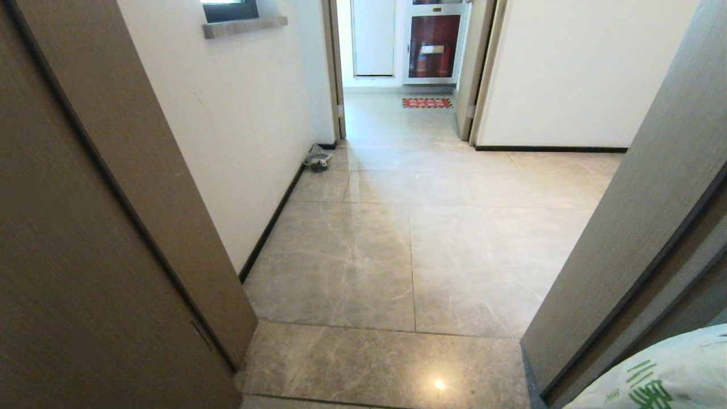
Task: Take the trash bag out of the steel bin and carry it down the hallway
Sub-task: Put the trash bag at the door
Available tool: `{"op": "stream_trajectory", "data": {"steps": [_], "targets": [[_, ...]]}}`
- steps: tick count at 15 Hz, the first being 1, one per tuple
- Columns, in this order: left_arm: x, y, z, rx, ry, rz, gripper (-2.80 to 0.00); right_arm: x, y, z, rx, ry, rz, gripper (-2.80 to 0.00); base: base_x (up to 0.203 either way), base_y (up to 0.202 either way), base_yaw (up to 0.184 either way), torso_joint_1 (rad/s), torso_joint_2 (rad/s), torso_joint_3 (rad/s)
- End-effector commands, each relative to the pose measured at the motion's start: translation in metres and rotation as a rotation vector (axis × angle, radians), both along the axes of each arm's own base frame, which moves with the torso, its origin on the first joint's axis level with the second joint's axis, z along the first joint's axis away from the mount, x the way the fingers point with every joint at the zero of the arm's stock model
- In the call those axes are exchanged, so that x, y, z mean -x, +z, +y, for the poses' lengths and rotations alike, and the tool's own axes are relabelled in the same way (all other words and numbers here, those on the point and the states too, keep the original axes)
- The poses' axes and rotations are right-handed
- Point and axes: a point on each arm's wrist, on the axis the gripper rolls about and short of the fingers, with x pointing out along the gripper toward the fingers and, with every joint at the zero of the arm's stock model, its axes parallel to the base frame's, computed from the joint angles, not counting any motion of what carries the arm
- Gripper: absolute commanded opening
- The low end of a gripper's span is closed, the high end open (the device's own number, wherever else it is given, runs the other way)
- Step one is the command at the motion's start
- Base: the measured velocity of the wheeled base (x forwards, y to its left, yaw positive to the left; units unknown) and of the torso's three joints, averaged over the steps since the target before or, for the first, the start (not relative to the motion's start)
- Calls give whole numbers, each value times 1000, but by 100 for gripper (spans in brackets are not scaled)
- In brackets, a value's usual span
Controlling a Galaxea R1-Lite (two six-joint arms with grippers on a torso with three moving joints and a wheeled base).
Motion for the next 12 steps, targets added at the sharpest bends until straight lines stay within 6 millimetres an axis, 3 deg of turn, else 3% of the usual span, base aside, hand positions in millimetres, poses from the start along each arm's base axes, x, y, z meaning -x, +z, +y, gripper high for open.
{"op": "stream_trajectory", "data": {"steps": [1, 12], "targets": [[0, -1, 0, 0, -1, 4, -280, -3, -11, 0, 2, 0, 40, -280, 0, 0, 0, 0, 0, 0], [0, 0, 0, 50, 4, 4, -280, -3, -11, 0, 1, 1, 40, -280, 0, 0, 0, 0, 0, 0]]}}
